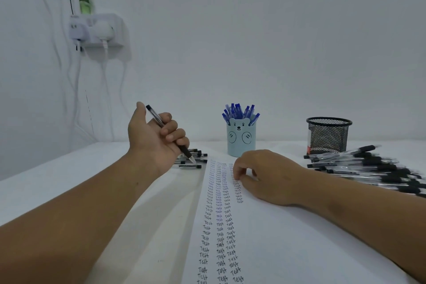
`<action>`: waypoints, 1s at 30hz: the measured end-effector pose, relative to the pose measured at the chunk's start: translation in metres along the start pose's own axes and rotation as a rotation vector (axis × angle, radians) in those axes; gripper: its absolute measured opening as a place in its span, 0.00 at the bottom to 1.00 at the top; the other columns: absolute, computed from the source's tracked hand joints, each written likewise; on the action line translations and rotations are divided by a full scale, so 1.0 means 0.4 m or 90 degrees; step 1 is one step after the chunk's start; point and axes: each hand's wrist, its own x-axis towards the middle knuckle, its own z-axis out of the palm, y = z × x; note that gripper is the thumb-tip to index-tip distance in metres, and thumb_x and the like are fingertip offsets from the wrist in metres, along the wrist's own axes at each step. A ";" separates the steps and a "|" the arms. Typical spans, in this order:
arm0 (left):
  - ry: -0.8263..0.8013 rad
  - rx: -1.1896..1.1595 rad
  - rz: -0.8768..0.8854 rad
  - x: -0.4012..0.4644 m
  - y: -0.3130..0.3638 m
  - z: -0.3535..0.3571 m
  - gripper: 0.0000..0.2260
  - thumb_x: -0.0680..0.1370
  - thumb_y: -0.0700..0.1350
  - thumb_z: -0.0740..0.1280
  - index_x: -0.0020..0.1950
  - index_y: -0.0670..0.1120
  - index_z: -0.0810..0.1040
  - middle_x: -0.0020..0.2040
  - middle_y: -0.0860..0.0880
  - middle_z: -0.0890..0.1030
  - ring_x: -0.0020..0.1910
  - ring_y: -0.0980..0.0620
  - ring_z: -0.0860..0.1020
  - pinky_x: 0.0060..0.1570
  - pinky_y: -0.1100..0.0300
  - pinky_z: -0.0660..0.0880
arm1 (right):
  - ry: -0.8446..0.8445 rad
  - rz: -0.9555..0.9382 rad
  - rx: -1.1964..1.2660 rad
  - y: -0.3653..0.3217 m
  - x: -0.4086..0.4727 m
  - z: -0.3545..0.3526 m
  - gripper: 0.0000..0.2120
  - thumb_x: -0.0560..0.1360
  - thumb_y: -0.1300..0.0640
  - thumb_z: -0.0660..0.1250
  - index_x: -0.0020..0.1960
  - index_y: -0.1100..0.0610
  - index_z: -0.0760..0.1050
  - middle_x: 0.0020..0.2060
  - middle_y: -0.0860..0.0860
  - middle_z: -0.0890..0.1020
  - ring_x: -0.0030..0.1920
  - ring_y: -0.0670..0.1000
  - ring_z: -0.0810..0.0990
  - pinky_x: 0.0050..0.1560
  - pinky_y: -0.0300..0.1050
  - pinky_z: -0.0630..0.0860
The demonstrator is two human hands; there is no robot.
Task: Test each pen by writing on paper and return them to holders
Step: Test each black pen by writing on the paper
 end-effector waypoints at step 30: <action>-0.207 0.195 -0.056 -0.041 -0.055 0.045 0.16 0.80 0.51 0.46 0.38 0.46 0.67 0.45 0.43 0.84 0.41 0.47 0.74 0.41 0.54 0.65 | 0.321 -0.040 -0.087 -0.034 0.008 -0.016 0.19 0.76 0.34 0.62 0.48 0.48 0.83 0.36 0.39 0.69 0.35 0.44 0.69 0.32 0.39 0.62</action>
